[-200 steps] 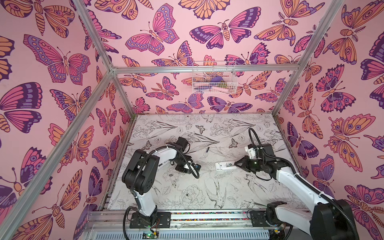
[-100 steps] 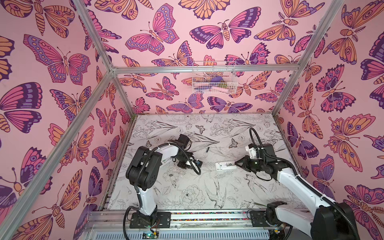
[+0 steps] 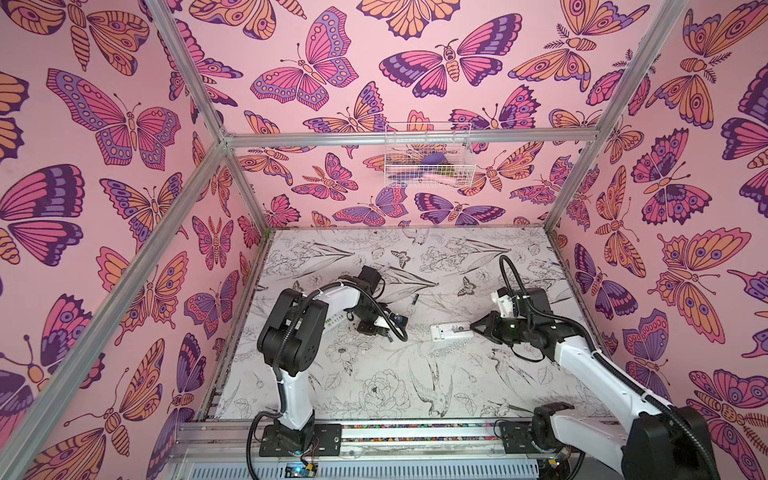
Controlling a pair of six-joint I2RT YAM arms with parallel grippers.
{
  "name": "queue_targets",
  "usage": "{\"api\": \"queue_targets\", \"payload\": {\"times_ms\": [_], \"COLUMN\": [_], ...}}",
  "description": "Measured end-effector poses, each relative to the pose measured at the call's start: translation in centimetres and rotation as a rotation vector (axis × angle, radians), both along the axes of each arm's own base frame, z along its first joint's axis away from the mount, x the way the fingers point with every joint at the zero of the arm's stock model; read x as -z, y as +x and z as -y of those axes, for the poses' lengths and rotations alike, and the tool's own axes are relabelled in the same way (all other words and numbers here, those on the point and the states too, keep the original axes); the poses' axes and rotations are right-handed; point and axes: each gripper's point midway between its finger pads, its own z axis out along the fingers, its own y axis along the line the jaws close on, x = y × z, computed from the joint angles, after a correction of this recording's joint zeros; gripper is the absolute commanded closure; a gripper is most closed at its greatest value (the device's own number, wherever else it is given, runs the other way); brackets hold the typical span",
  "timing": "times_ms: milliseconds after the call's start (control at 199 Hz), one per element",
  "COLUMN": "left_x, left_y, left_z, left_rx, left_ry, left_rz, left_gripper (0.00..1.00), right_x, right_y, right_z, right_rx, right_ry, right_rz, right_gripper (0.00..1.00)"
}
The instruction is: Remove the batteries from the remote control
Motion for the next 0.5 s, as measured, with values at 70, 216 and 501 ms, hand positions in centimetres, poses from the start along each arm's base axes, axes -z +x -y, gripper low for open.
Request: {"api": "queue_targets", "payload": {"times_ms": [70, 216, 501], "left_x": [-0.1, -0.4, -0.8], "left_y": [2.1, 6.4, 11.1], "left_z": [1.0, 2.4, 2.9], "left_rx": [-0.021, -0.103, -0.275], "left_ry": [-0.021, -0.043, -0.046], "left_rz": [0.063, 0.169, 0.265], "left_gripper": [0.78, 0.75, 0.65], "right_x": [0.2, 0.4, 0.5], "right_y": [-0.1, -0.2, -0.1], "right_z": [0.0, 0.1, 0.4], "right_rx": [0.000, 0.001, 0.014], "right_ry": [-0.001, -0.003, -0.006], "right_rz": [-0.005, -0.011, -0.014], "right_gripper": [1.00, 1.00, 1.00]}}
